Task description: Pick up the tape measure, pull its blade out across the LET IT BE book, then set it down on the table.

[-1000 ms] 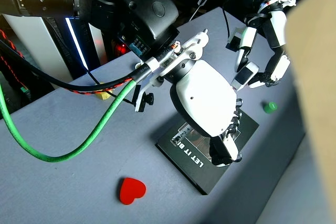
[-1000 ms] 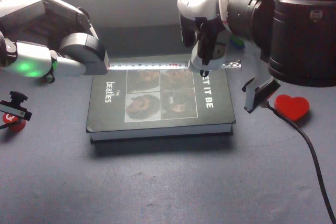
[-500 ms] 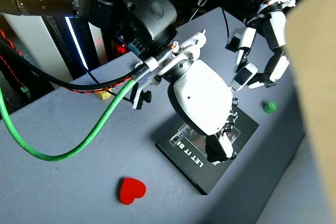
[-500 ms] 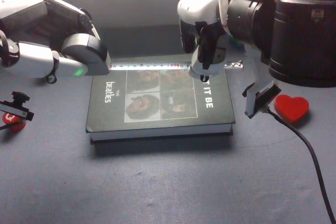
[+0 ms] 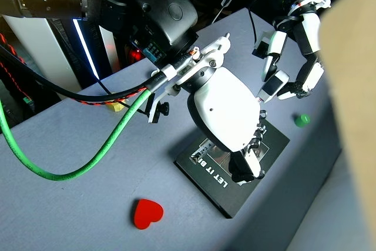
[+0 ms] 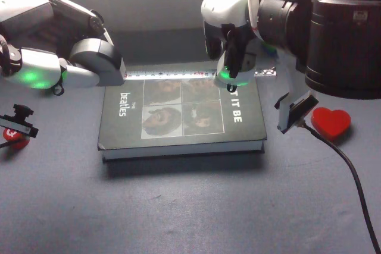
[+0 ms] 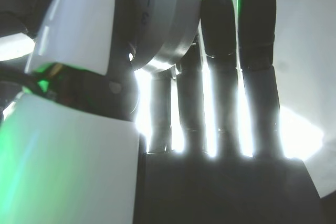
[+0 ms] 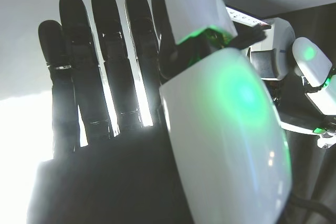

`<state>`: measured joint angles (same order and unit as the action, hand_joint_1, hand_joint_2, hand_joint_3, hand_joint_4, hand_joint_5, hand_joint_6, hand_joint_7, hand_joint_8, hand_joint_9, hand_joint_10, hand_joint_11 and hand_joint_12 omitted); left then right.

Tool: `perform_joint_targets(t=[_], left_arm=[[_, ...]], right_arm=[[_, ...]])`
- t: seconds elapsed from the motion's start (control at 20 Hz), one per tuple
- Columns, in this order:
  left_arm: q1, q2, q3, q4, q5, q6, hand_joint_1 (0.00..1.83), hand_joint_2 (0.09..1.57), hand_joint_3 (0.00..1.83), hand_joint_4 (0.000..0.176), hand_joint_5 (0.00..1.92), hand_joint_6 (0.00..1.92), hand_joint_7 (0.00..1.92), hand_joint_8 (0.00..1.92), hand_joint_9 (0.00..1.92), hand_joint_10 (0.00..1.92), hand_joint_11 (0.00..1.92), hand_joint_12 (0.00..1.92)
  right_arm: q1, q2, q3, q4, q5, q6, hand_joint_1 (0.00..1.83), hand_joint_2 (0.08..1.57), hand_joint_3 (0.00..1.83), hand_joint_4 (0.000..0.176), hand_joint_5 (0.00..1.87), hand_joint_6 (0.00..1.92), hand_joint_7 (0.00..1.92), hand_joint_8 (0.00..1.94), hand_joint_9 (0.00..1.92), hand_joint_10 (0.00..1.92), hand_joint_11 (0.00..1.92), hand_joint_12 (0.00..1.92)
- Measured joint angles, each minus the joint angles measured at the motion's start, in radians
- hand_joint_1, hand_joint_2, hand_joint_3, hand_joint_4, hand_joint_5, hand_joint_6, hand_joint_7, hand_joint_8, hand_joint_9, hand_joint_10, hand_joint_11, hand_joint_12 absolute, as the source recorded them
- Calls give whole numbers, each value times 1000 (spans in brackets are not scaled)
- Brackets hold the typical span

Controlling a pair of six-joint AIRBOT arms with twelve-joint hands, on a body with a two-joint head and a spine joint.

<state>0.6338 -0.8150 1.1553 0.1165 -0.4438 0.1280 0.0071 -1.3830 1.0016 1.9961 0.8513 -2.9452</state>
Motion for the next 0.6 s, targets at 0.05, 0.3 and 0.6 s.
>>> perform_joint_targets(t=[0.05, 0.3, 0.6], left_arm=[[0, 0, 2, 2, 3, -1, 1372, 1138, 0, 0, 824, 1014, 971, 1026, 891, 1322, 826, 1186], [0, 0, 2, 1, 2, -1, 1370, 1141, 0, 0, 829, 1032, 959, 1029, 878, 1337, 795, 1181], [0, -4, 4, 3, 2, -2, 1370, 1140, 0, 0, 828, 1031, 956, 1032, 888, 1327, 823, 1137]], right_arm=[[0, 0, 0, 0, 0, 0, 1010, 1101, 1, 0, 808, 6, 863, 6, 807, 12, 334, 1003], [0, 0, 0, -4, -3, 0, 1097, 1158, 0, 0, 907, 845, 972, 15, 878, 25, 416, 1043], [0, 2, 0, -11, -4, 2, 1213, 1117, 0, 26, 946, 1080, 1032, 876, 1114, 114, 585, 1235]])
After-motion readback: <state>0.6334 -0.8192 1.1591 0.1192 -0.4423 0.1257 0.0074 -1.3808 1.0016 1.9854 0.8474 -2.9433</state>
